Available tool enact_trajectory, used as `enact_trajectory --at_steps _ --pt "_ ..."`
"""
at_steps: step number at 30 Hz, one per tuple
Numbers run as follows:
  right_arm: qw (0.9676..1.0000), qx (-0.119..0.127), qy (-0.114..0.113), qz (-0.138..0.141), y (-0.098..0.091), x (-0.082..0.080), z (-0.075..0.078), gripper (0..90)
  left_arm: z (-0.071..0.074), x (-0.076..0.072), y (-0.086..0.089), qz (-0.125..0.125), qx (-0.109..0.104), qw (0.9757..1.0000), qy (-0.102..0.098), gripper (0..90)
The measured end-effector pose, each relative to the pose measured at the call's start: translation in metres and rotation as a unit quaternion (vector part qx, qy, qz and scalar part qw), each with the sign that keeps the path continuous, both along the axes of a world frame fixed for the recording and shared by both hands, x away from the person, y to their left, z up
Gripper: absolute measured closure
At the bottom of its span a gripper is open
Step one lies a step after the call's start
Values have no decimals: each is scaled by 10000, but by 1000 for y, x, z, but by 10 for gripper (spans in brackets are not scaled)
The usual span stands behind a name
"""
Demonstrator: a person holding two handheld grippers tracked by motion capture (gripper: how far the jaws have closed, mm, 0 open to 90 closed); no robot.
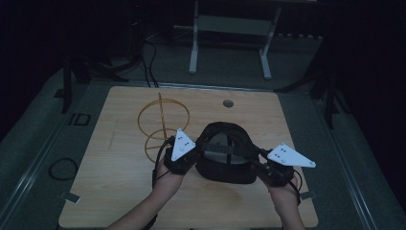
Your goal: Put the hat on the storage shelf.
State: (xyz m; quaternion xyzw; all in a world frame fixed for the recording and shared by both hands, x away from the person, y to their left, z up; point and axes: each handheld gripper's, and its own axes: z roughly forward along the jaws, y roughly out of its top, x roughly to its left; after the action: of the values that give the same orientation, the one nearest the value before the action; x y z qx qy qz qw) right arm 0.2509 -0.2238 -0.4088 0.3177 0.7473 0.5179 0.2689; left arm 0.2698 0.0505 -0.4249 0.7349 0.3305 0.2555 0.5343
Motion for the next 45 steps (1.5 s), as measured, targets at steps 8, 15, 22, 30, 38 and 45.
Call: enact_trajectory --at_steps 8,15,22,30,38,45 --pt "9997 -39 -28 219 -5 -17 -9 497 12 2 -7 -88 2 9999 -113 892" --pt "9973 -70 375 625 -16 -30 -17 339 18 2 -12 -118 58 9997 -191 892" --pt "9949 143 213 976 -39 -55 -9 327 23 -1 -3 -470 -118 9981 -371 891" --pt "9950 270 -220 939 -63 -64 11 411 21 -1 9 -1196 -179 9912 -537 891" --pt "9927 -176 -405 1122 -50 -60 17 443 15 5 24 -2296 -528 9708 -460 890" --pt "9835 -436 -437 1701 -20 -57 17 442 13 7 28 -2623 -613 9624 -342 891"
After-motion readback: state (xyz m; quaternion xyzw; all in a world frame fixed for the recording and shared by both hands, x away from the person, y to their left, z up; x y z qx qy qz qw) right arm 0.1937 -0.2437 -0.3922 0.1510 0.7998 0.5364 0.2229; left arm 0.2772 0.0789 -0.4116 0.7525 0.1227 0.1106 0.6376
